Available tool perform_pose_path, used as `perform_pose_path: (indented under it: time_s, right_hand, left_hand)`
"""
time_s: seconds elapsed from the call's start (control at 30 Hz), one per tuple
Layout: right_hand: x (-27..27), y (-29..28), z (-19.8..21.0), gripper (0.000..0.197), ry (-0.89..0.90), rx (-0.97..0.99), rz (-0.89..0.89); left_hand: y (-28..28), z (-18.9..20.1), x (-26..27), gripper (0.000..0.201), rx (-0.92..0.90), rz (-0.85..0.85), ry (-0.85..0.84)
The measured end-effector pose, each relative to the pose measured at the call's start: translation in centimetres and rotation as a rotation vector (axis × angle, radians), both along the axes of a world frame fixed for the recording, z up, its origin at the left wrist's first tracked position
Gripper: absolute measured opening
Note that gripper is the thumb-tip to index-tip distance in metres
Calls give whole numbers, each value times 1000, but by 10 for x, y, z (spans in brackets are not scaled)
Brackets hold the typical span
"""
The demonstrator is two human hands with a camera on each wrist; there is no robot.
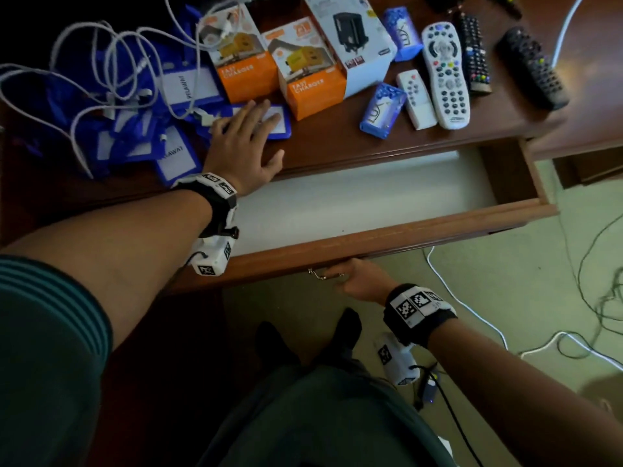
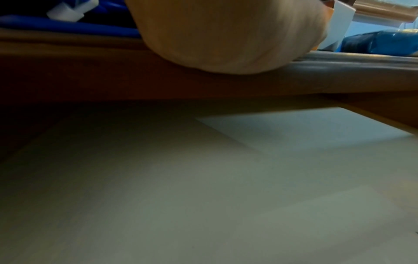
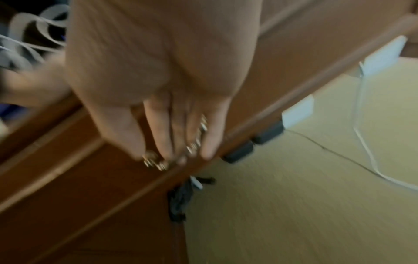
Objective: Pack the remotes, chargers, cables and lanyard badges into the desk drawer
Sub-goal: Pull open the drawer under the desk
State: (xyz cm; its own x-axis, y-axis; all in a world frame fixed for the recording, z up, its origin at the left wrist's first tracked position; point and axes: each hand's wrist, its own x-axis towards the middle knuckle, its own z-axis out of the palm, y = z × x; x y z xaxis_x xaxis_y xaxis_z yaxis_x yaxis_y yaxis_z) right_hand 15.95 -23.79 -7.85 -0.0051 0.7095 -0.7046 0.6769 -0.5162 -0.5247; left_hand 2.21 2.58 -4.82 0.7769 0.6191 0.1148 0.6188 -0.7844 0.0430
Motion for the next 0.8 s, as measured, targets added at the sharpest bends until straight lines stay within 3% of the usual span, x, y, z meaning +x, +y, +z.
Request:
perform_pose_path:
  time_s: [0.13, 0.23, 0.37, 0.43, 0.53, 0.7, 0.8]
  right_hand:
    - [5, 1, 24, 30, 28, 45, 62]
    - [12, 15, 51, 25, 69, 160, -69]
    - [29, 43, 66, 23, -142, 406, -211]
    - [37, 56, 61, 14, -210, 258, -174]
    - [38, 62, 47, 23, -266, 35, -35]
    - [21, 46, 38, 31, -409, 168, -8]
    - [20, 42, 39, 30, -399, 147, -1]
  left_hand:
    - [0, 1, 0, 63, 3, 5, 0]
    - [0, 1, 0, 64, 13, 9, 1]
    - [0, 0, 0, 64, 22, 14, -6]
    - [0, 0, 0, 64, 21, 12, -6]
    - [-1, -1, 0, 64, 31, 15, -13]
    - [0, -3, -1, 64, 30, 11, -27]
    - [0, -3, 0, 64, 32, 7, -34]
